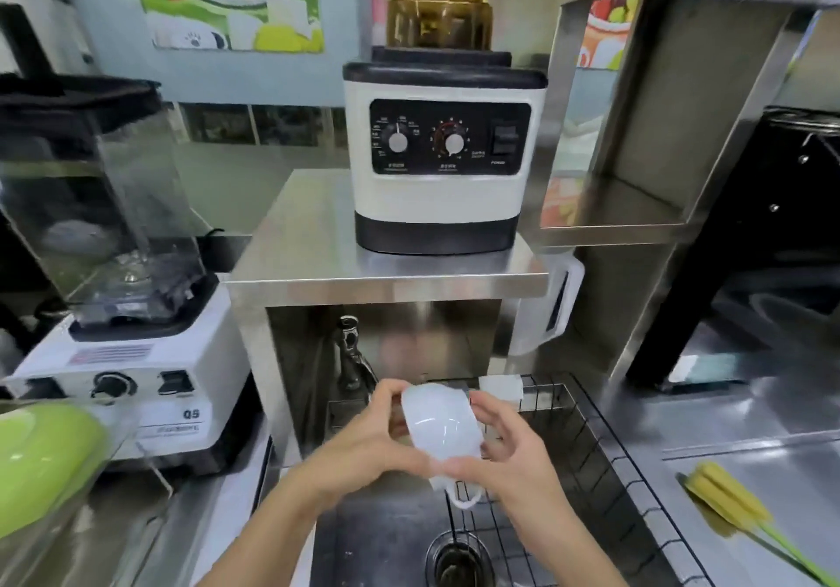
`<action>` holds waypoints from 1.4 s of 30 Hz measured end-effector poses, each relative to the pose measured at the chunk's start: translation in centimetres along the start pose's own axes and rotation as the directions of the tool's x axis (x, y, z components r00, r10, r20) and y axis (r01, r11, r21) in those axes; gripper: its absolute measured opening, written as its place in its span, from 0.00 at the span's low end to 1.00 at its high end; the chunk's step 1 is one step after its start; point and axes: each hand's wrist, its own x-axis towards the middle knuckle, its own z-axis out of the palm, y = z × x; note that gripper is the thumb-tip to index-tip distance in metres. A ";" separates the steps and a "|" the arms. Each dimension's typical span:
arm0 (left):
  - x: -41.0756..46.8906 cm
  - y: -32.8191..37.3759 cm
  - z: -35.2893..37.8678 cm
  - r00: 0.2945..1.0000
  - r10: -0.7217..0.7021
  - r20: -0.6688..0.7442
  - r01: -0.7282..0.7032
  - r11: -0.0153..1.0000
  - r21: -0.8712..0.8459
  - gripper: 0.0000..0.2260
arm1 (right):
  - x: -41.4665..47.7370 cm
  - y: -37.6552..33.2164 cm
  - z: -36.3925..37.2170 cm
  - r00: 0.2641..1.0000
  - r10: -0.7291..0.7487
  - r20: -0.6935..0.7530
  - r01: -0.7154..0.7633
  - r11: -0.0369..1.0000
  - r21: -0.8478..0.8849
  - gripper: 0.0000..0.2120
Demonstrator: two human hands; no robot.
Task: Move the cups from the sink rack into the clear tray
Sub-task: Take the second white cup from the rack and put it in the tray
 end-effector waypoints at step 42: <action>-28.6 -7.9 -21.2 0.817 0.070 -0.573 0.194 0.901 0.387 0.40 | -3.7 -2.0 34.3 0.805 -0.025 0.592 0.330 0.849 -0.412 0.36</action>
